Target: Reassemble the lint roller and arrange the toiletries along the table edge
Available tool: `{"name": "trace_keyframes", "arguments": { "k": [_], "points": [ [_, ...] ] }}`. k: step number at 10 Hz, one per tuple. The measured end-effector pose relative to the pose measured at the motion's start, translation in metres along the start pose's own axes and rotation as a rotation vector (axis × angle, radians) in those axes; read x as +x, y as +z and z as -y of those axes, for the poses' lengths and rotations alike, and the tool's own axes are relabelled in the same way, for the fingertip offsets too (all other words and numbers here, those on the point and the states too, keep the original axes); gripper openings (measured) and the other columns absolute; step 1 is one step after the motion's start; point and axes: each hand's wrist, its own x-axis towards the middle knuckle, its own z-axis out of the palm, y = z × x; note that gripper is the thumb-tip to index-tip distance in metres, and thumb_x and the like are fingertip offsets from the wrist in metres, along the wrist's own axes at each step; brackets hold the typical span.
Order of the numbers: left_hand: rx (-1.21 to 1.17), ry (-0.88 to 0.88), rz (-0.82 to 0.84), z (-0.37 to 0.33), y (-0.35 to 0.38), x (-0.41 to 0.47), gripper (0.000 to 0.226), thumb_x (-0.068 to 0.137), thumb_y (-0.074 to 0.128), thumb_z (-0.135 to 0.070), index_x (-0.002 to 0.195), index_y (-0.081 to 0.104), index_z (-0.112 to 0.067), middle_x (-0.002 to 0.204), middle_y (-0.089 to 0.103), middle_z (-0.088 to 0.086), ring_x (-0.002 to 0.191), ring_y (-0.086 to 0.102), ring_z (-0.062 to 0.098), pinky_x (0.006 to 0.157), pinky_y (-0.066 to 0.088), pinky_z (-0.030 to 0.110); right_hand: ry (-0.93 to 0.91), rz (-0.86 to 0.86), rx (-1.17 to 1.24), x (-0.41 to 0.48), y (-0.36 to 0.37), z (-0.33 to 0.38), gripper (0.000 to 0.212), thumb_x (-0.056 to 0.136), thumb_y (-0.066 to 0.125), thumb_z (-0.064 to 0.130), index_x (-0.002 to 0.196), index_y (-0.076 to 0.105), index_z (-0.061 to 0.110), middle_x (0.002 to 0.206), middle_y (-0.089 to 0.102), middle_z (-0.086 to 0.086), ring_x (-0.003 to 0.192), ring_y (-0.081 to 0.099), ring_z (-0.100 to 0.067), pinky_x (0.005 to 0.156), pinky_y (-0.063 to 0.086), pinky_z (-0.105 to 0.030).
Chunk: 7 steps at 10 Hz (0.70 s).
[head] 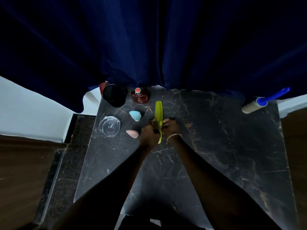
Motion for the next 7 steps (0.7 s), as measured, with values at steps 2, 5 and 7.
{"name": "trace_keyframes", "arguments": {
  "k": [2, 5, 7],
  "points": [
    [0.102, -0.018, 0.043, 0.002, 0.006, 0.004, 0.039, 0.093, 0.053, -0.025, 0.127, 0.062, -0.009, 0.116, 0.073, 0.018, 0.113, 0.068, 0.04, 0.09, 0.055, 0.045, -0.035, -0.025, -0.171, 0.0, 0.003, 0.003, 0.017, 0.084, 0.064, 0.009, 0.098, 0.069, 0.003, 0.103, 0.074, -0.015, 0.102, 0.069, -0.03, 0.09, 0.055, -0.037],
    [0.115, 0.08, 0.026, -0.007, -0.001, -0.015, 0.04, 0.093, 0.056, -0.015, 0.132, 0.059, -0.01, 0.115, 0.073, 0.019, 0.109, 0.068, 0.042, 0.093, 0.055, 0.047, -0.031, 0.016, -0.205, -0.014, -0.01, 0.006, 0.027, 0.089, 0.06, 0.016, 0.113, 0.063, 0.006, 0.123, 0.066, -0.017, 0.124, 0.056, -0.032, 0.105, 0.046, -0.04],
    [0.171, 0.265, -0.01, -0.002, 0.003, -0.044, 0.048, 0.094, 0.055, -0.013, 0.142, 0.051, -0.009, 0.131, 0.062, 0.018, 0.114, 0.063, 0.039, 0.098, 0.051, 0.046, -0.16, -0.086, -0.186, -0.042, -0.028, -0.013, 0.028, 0.085, 0.065, 0.023, 0.111, 0.067, 0.013, 0.11, 0.073, -0.011, 0.111, 0.065, -0.031, 0.095, 0.051, -0.033]
  ]
}}
